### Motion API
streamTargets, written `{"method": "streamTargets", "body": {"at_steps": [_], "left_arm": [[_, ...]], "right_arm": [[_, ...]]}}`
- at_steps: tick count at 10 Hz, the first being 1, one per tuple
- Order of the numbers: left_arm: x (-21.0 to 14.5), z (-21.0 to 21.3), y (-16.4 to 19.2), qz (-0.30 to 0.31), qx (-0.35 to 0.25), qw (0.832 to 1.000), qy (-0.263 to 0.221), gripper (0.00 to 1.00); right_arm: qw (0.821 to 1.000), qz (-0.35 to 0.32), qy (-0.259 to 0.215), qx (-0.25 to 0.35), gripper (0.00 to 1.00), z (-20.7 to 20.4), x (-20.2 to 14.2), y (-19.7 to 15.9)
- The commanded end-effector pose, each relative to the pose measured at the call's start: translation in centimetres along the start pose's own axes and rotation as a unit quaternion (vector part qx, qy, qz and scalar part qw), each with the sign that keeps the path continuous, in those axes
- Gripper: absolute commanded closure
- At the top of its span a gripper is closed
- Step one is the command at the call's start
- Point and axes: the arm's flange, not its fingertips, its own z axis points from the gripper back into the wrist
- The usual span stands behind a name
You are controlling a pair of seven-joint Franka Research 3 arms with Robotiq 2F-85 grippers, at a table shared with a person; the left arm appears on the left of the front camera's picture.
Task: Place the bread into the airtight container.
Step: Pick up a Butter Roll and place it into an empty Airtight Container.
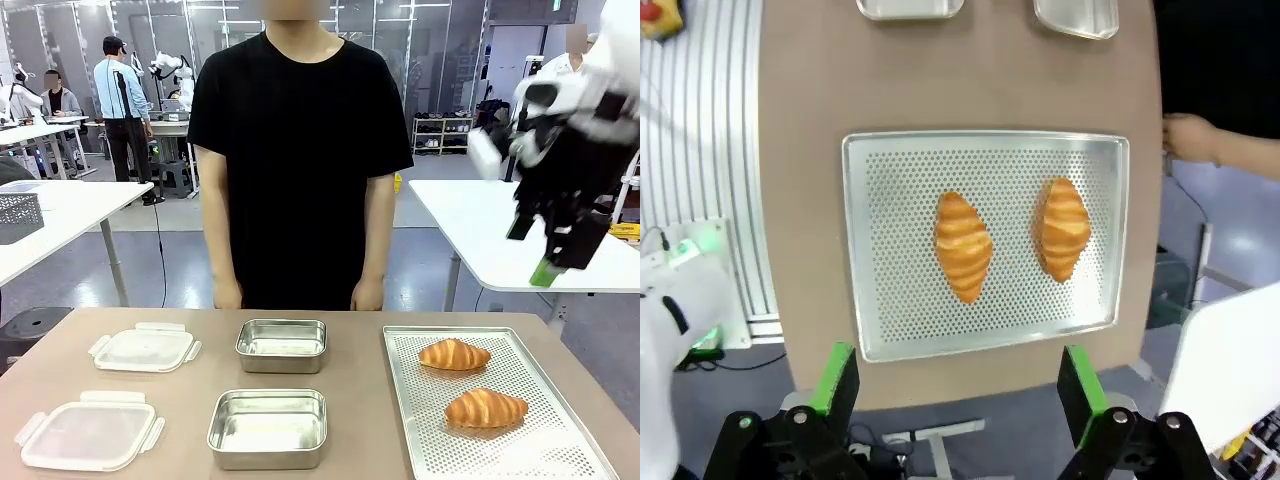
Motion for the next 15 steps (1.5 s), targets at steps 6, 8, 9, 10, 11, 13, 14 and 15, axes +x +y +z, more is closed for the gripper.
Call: {"method": "streamTargets", "body": {"at_steps": [6,8,9,10,11,13,14,15], "left_arm": [[0.1,0.0,0.0,-0.001,-0.001,1.000,-0.001,0.00],[0.1,0.0,0.0,-0.001,-0.001,1.000,-0.001,0.00],[0.1,0.0,0.0,-0.001,-0.001,1.000,-0.001,0.00],[0.1,0.0,0.0,-0.001,-0.001,1.000,-0.001,0.00],[0.1,0.0,0.0,-0.001,-0.001,1.000,-0.001,0.00],[0.1,0.0,0.0,-0.001,-0.001,1.000,-0.001,0.00],[0.1,0.0,0.0,-0.001,-0.001,1.000,-0.001,0.00],[0.1,0.0,0.0,-0.001,-0.001,1.000,-0.001,0.00]], "right_arm": [[0.998,0.012,0.039,0.044,0.00,-16.1,-2.5,-2.3],[0.998,0.005,0.040,0.055,0.00,-18.9,-3.7,-2.7],[0.998,0.005,0.017,0.062,0.00,-19.9,-4.0,-2.7],[0.997,0.010,0.027,0.072,0.00,-21.5,-4.3,-2.8],[0.997,0.008,0.032,0.070,0.00,-22.7,-4.6,-2.9],[0.997,0.001,0.028,0.067,0.00,-24.4,-5.2,-3.1],[0.998,-0.003,0.033,0.056,0.00,-25.1,-5.5,-3.3],[0.998,-0.005,0.029,0.055,0.00,-25.9,-5.6,-3.4]]}}
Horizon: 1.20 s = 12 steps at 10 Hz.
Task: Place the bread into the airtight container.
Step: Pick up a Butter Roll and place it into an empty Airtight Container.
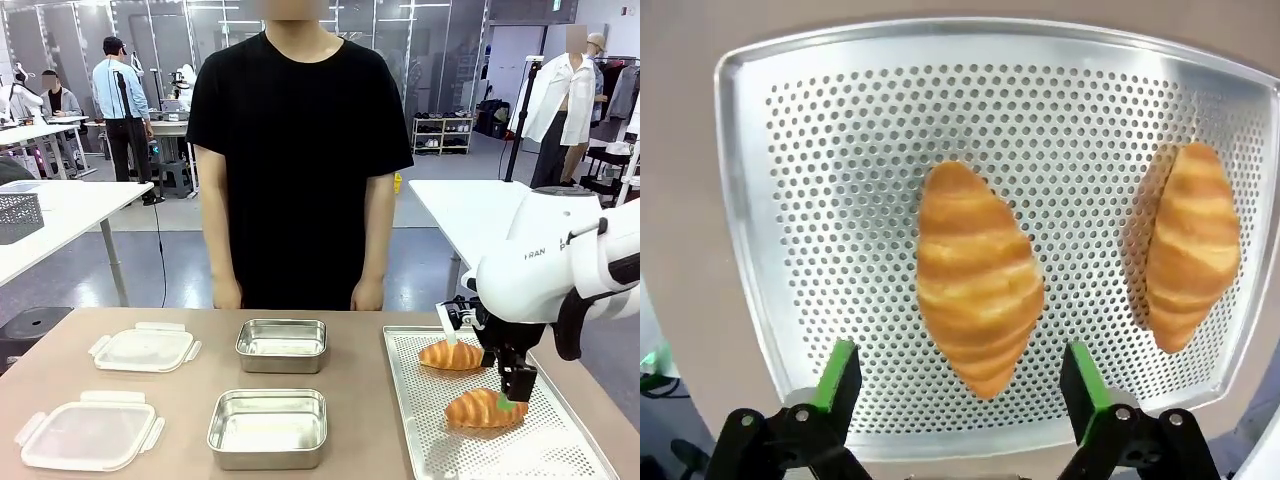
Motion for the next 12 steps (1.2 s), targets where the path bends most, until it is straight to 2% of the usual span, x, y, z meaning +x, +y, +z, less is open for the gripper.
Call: {"method": "streamTargets", "body": {"at_steps": [1,12], "left_arm": [[0.1,0.0,0.0,-0.001,-0.001,1.000,-0.001,0.00],[0.1,0.0,0.0,-0.001,-0.001,1.000,-0.001,0.00]], "right_arm": [[1.000,0.007,-0.021,-0.016,0.00,-1.7,0.1,-0.3],[1.000,-0.005,-0.020,-0.002,0.00,-7.9,-0.6,-1.4]]}}
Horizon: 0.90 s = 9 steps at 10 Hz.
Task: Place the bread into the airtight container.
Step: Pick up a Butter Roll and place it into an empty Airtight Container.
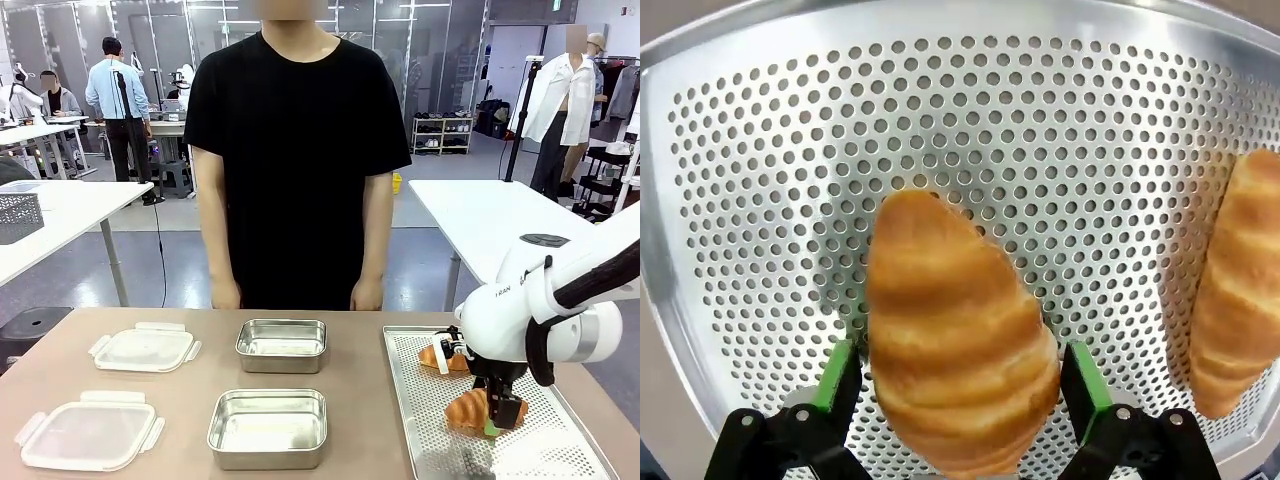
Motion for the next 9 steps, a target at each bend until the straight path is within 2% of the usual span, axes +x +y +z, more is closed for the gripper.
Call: {"method": "streamTargets", "body": {"at_steps": [1,2,3,4,5,6,7,9], "left_arm": [[0.1,0.0,0.0,-0.001,-0.001,1.000,-0.001,0.00],[0.1,0.0,0.0,-0.001,-0.001,1.000,-0.001,0.00],[0.1,0.0,0.0,-0.001,-0.001,1.000,-0.001,0.00],[0.1,0.0,0.0,-0.001,-0.001,1.000,-0.001,0.00],[0.1,0.0,0.0,-0.001,-0.001,1.000,-0.001,0.00],[0.1,0.0,0.0,-0.001,-0.001,1.000,-0.001,0.00],[0.1,0.0,0.0,-0.001,-0.001,1.000,-0.001,0.00],[0.1,0.0,0.0,-0.001,-0.001,1.000,-0.001,0.00]], "right_arm": [[1.000,0.008,-0.017,0.000,0.00,-0.9,-0.2,-0.6],[1.000,0.007,-0.021,0.000,0.19,-0.9,-0.3,-0.6],[1.000,0.006,-0.019,0.001,0.20,-0.9,-0.4,-0.7],[1.000,0.005,-0.021,-0.001,0.39,-0.7,-0.6,-0.9],[1.000,0.008,-0.018,0.001,0.40,-0.5,-0.7,-0.9],[1.000,0.006,-0.017,0.002,0.59,-0.2,-0.7,-0.8],[1.000,0.014,-0.025,0.008,0.59,1.1,-0.4,-0.5],[0.999,0.024,-0.021,0.010,0.59,6.1,1.0,-0.3]]}}
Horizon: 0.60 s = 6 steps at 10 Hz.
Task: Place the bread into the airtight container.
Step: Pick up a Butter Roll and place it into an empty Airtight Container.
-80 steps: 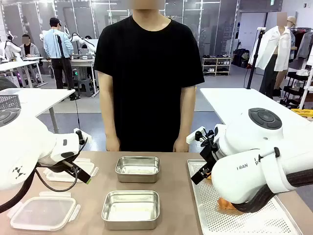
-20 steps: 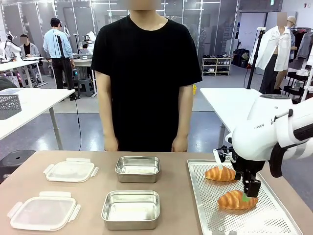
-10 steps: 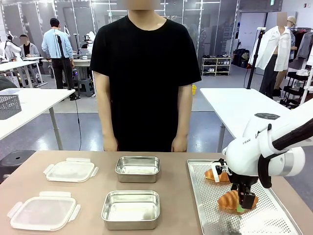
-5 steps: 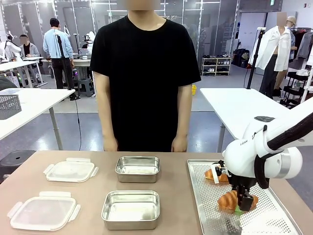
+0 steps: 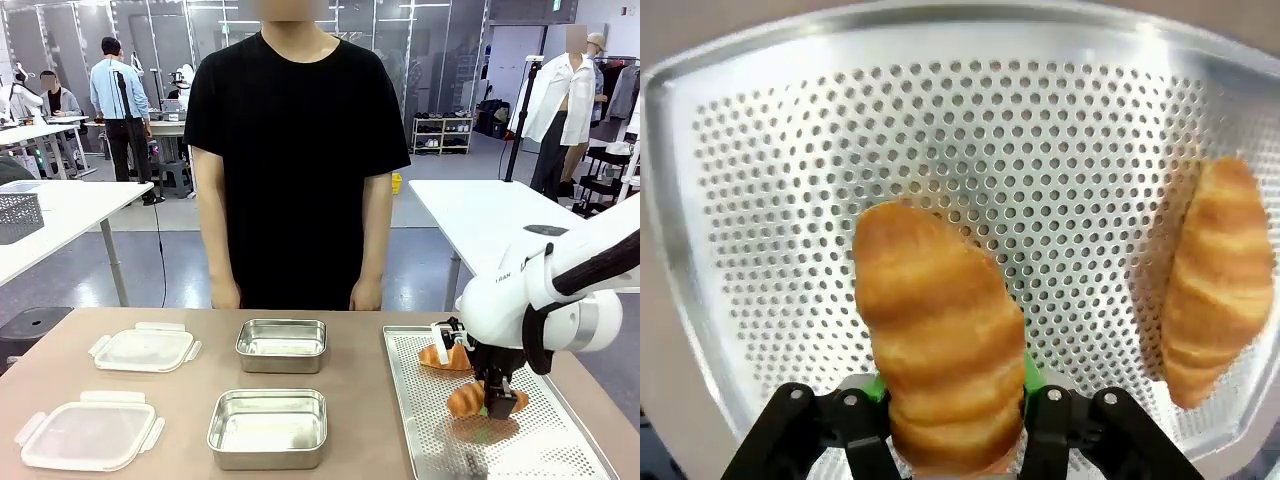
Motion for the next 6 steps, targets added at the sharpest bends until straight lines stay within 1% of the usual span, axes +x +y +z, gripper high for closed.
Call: {"method": "streamTargets", "body": {"at_steps": [1,3,4,6], "left_arm": [[0.1,0.1,0.0,-0.001,-0.001,1.000,-0.001,0.00],[0.1,0.1,0.0,-0.001,-0.001,1.000,-0.001,0.00],[0.1,0.1,0.0,-0.001,-0.001,1.000,-0.001,0.00],[0.1,0.1,0.0,-0.001,-0.001,1.000,-0.001,0.00]], "right_arm": [[1.000,0.000,0.011,0.002,0.59,5.4,1.7,0.5],[1.000,-0.019,0.022,0.007,0.59,9.5,4.7,1.8],[0.999,-0.039,0.030,0.013,0.59,11.7,7.0,3.1],[0.997,-0.064,0.045,-0.013,0.59,14.7,11.9,5.7]]}}
